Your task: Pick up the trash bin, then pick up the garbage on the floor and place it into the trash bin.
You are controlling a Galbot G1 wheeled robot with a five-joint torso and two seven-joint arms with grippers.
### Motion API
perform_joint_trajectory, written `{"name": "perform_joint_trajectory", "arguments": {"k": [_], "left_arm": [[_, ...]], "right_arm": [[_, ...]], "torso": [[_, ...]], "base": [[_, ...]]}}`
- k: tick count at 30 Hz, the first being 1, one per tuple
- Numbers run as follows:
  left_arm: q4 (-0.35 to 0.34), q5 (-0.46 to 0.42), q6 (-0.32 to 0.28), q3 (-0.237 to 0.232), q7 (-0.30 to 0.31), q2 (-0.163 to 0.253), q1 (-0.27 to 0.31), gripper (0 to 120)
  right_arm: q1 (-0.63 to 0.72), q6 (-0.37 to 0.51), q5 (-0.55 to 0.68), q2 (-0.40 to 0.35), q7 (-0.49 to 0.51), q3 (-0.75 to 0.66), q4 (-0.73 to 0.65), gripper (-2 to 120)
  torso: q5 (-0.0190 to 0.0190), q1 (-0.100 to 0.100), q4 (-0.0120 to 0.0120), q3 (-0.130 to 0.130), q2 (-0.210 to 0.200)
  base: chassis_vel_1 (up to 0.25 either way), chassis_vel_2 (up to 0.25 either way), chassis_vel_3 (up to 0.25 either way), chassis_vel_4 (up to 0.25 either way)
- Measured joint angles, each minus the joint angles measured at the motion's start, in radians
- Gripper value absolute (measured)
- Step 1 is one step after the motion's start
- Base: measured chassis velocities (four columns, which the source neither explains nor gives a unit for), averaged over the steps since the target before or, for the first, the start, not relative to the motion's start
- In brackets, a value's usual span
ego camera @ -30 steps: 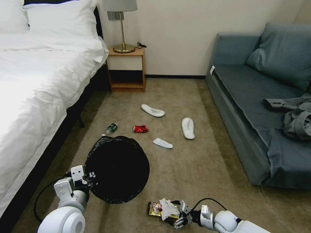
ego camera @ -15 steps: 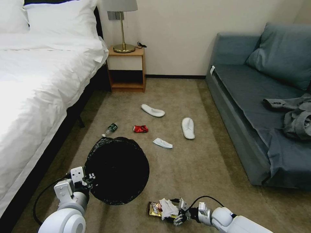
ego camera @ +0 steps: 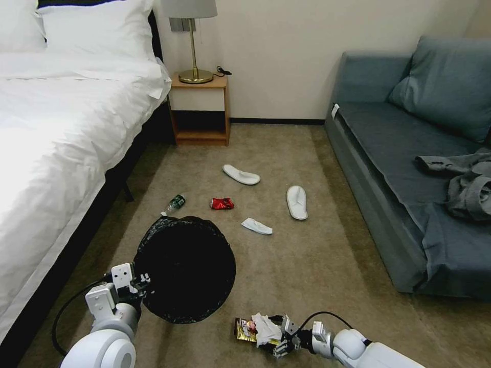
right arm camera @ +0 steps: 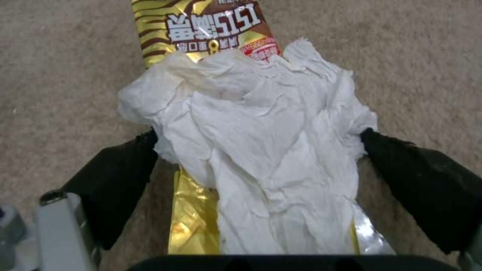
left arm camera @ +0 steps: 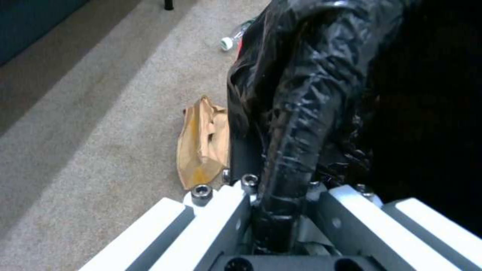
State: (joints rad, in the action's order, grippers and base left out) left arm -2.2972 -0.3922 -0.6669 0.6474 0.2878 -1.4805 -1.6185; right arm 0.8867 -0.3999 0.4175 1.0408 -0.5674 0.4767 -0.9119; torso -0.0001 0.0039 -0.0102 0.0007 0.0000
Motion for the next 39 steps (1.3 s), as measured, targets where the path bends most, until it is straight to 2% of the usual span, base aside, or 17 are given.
{"name": "perform_joint_trajectory", "arguments": {"k": [2, 5, 6, 8, 10, 11, 12, 14, 15, 17, 21, 23, 24, 25, 33, 39], "left_arm": [[0.0, 0.0, 0.001, 0.0, 0.0, 0.0, 0.0, 0], [0.002, 0.002, 0.004, 0.001, -0.001, 0.001, 0.001, 0], [0.002, 0.002, 0.004, 0.001, -0.001, 0.001, 0.001, 0], [0.004, 0.003, 0.004, 0.0, -0.002, 0.0, 0.003, 0], [0.005, 0.003, 0.004, -0.001, -0.002, 0.0, 0.005, 0], [0.006, 0.003, 0.004, -0.001, -0.003, 0.0, 0.008, 0], [0.006, 0.003, 0.004, -0.001, -0.003, 0.0, 0.008, 0], [0.007, 0.003, 0.004, -0.002, -0.003, 0.0, 0.01, 0], [0.007, 0.003, 0.004, -0.002, -0.003, 0.0, 0.01, 0], [0.009, 0.004, 0.005, -0.002, -0.004, 0.0, 0.01, 0], [0.009, 0.004, 0.005, -0.002, -0.004, 0.0, 0.01, 0], [0.009, 0.004, 0.005, -0.002, -0.005, 0.0, 0.011, 0], [0.009, 0.004, 0.005, -0.002, -0.005, 0.0, 0.011, 0], [0.01, 0.004, 0.005, -0.001, -0.005, 0.0, 0.011, 0], [0.021, 0.0, 0.004, -0.006, -0.001, 0.001, 0.013, 0], [0.039, -0.01, 0.002, -0.011, 0.003, 0.009, 0.021, 0]], "right_arm": [[0.001, -0.003, 0.0, 0.001, 0.003, -0.001, 0.002, 91], [0.003, -0.013, -0.001, 0.003, 0.01, -0.005, 0.008, 76], [0.003, -0.013, -0.001, 0.003, 0.01, -0.005, 0.008, 76], [0.005, -0.016, -0.001, 0.002, 0.015, -0.008, 0.009, 64], [0.005, -0.017, -0.001, 0.0, 0.017, -0.009, 0.008, 61], [0.005, -0.018, -0.001, -0.003, 0.018, -0.009, 0.006, 53], [0.005, -0.018, -0.001, -0.003, 0.018, -0.009, 0.006, 53], [0.006, -0.019, 0.0, -0.004, 0.02, -0.01, 0.005, 42], [0.006, -0.019, 0.0, -0.004, 0.02, -0.01, 0.005, 42], [0.006, -0.02, 0.0, -0.004, 0.022, -0.012, 0.005, 31], [0.006, -0.021, 0.0, -0.003, 0.022, -0.012, 0.004, 22], [0.006, -0.023, -0.002, -0.002, 0.026, -0.012, 0.004, 10], [0.006, -0.023, -0.002, -0.002, 0.026, -0.012, 0.004, 10], [0.006, -0.026, -0.004, -0.002, 0.03, -0.013, 0.004, 2], [0.019, -0.033, -0.016, -0.02, 0.044, -0.035, -0.014, 0], [0.051, -0.036, -0.026, -0.062, 0.074, -0.077, -0.075, 0]], "torso": [[0.0, 0.0, -0.0001, 0.0, 0.0], [-0.0001, 0.0, -0.0001, 0.0, 0.0], [-0.0001, 0.0, -0.0001, 0.0, 0.0], [0.0, 0.0, 0.0, 0.0, 0.0], [0.0001, 0.0, 0.0, 0.0, 0.0], [0.0001, 0.0, 0.0, 0.0, 0.0], [0.0001, 0.0, 0.0, 0.0, 0.0], [0.0002, 0.0, 0.0, 0.0, 0.0], [0.0002, 0.0, 0.0, 0.0, 0.0], [0.0002, 0.0, 0.0, 0.0, 0.0], [0.0002, 0.0, 0.0, 0.0, 0.0], [0.0002, 0.0, 0.0001, 0.0, 0.0], [0.0002, 0.0, 0.0001, 0.0, 0.0], [0.0003, 0.0, 0.0001, 0.0, 0.0], [0.0003, 0.0, 0.0001, 0.0, 0.0], [0.0001, 0.0, 0.0, 0.0, 0.0]], "base": [[0.0, 0.0, 0.0, 0.0], [0.0, 0.0, 0.0, 0.0], [0.0, 0.0, 0.0, 0.0], [0.0, 0.0, 0.0, 0.0], [0.0, 0.0, 0.0, 0.0], [0.0, 0.0, 0.0, 0.0], [0.0, 0.0, 0.0, 0.0], [0.0, 0.0, 0.0, 0.0], [0.0, 0.0, 0.0, 0.0], [0.0, 0.0, 0.0, 0.0], [0.0, 0.0, 0.0, 0.0], [0.0, 0.0, 0.0, 0.0], [0.0, 0.0, 0.0, 0.0], [0.0, 0.0, 0.0, 0.0], [0.0, 0.0, 0.0, 0.0], [0.0, 0.0, 0.0, 0.0]]}}
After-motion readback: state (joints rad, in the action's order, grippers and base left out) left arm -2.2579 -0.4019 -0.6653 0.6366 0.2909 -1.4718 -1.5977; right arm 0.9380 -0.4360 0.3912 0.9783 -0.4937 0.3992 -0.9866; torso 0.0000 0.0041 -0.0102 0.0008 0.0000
